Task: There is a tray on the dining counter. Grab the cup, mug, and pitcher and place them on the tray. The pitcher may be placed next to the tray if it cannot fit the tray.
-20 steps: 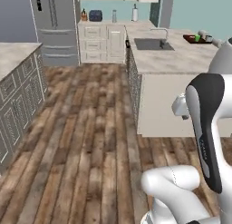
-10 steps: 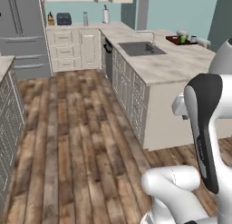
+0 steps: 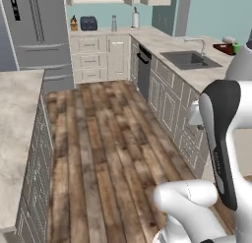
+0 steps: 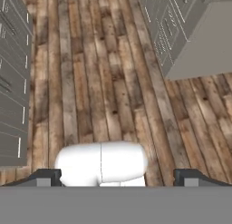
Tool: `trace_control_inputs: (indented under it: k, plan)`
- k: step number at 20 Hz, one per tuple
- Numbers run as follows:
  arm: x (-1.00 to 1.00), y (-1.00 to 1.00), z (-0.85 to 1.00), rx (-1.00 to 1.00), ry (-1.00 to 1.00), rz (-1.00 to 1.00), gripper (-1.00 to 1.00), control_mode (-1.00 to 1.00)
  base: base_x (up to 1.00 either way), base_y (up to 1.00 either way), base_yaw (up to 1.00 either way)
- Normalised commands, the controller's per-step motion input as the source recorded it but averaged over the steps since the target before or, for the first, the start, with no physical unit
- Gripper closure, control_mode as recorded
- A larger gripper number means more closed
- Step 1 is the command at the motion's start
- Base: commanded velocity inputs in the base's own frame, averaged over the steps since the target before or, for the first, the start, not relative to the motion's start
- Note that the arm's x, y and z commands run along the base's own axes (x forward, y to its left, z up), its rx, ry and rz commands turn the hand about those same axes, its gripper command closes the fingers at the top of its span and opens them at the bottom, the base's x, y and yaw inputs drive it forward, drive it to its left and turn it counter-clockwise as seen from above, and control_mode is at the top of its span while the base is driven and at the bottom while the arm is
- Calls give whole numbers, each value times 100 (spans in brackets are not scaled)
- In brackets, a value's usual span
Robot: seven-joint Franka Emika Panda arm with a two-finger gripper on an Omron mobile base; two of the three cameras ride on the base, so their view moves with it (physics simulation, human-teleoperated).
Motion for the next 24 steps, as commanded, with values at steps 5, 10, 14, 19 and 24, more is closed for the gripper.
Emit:
trace_control_inputs:
  k: [5, 10, 14, 19, 24]
  plan:
    - [0, 0, 0, 0, 0, 0, -100, 100, 100, 39, -5]
    - [0, 0, 0, 0, 0, 0, -100, 100, 100, 16, -6]
    - [0, 0, 0, 0, 0, 0, -100, 100, 100, 0, -9]
    - [0, 0, 0, 0, 0, 0, -100, 100, 100, 0, -10]
    - [0, 0, 0, 0, 0, 0, -100, 100, 100, 0, -9]
